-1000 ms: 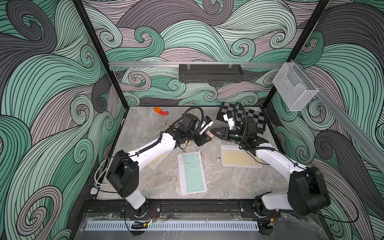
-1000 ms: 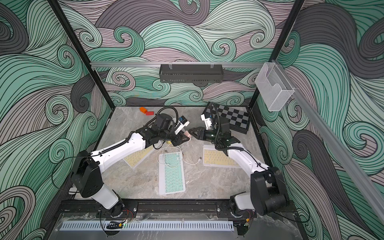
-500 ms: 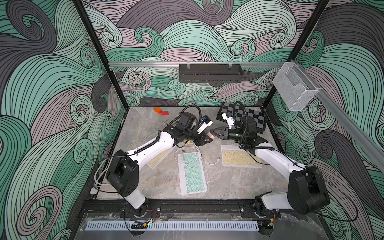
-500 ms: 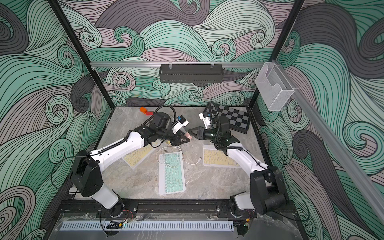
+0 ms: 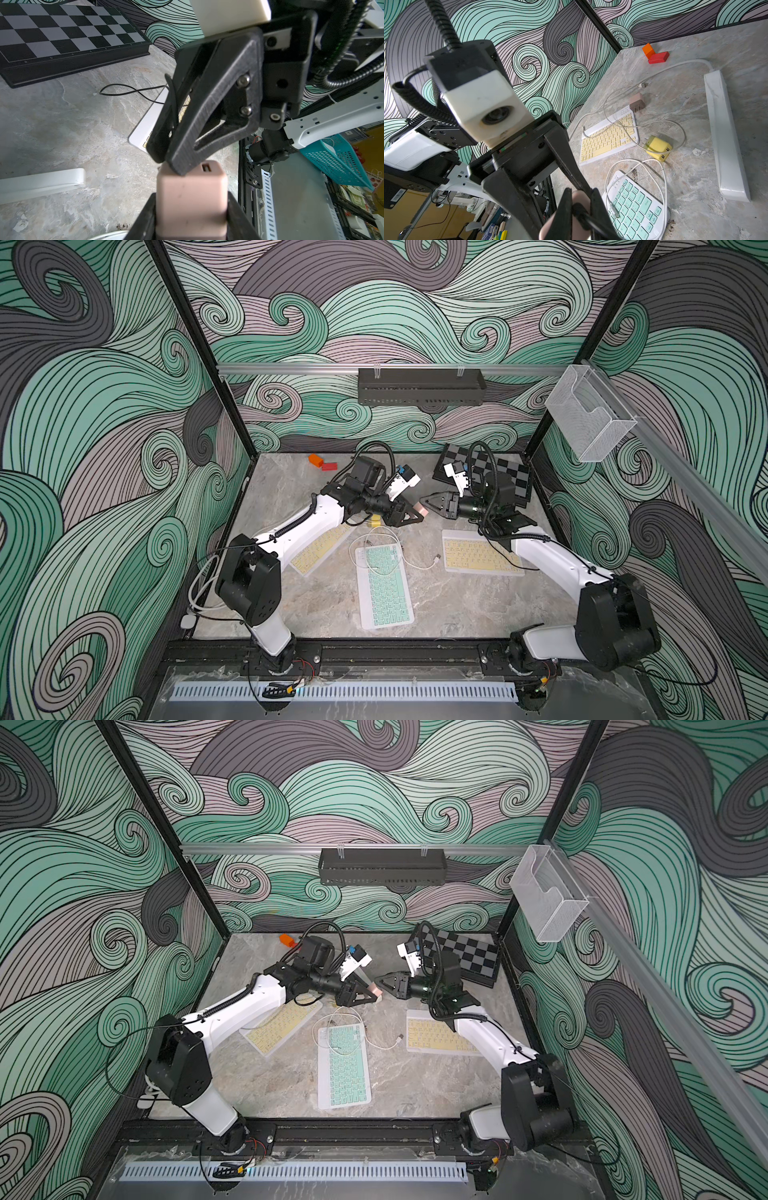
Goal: Unplug the wireless keyboard
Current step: Remove the power cord from the plug.
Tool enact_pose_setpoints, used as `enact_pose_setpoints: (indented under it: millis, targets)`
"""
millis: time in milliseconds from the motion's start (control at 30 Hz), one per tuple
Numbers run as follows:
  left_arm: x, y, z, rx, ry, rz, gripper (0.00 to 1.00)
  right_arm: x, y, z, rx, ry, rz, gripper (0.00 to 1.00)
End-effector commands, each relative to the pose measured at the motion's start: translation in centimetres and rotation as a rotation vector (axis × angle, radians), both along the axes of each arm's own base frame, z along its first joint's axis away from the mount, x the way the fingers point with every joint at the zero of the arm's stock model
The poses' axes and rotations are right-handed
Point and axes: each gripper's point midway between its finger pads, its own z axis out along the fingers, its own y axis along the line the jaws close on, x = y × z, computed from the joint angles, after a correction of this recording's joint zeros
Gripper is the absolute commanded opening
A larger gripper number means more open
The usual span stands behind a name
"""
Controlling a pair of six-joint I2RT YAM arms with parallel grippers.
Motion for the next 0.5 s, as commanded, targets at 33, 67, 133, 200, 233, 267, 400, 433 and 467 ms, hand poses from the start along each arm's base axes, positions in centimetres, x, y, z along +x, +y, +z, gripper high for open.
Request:
enact_pose_setpoints:
  millis: [33,67,133,200,233,267,400,433,467]
  targets:
    - [-1.6,-1.0,2.4,-0.083,-0.019,-0.118,0.00,-0.5,0.1,1.2,0.008,-0.072,0.013,0.00]
    - [-1.7,-1.0,2.4,-0.082,-0.015,-0.124,0.00,-0.4,0.1,1.4,0.010,-0.079,0.009,0.00]
    - [-1.9,-0.9,2.3,-0.081,-0.003,-0.130,0.00,-0.1,-0.1,1.7,0.015,-0.082,-0.009,0.00]
    - [-2.2,-0.7,2.2,-0.080,0.007,-0.137,0.00,0.3,-0.3,2.2,0.031,-0.082,-0.029,0.00]
    - [-2.3,-0.6,2.2,-0.080,0.008,-0.136,0.00,0.7,-0.5,2.5,0.044,-0.081,-0.048,0.00]
    - [-2.3,-0.6,2.0,-0.077,0.008,-0.133,0.00,1.1,-0.8,2.8,0.055,-0.082,-0.068,0.00]
    - [-2.0,-0.1,1.1,-0.049,0.015,-0.079,0.00,2.7,-2.5,3.6,0.075,-0.089,-0.176,0.00]
    - [-1.9,0.0,0.8,-0.045,0.020,-0.061,0.00,3.0,-3.0,3.9,0.079,-0.098,-0.207,0.00]
    - [-1.8,0.1,0.6,-0.041,0.027,-0.044,0.00,3.3,-3.4,4.1,0.082,-0.109,-0.233,0.00]
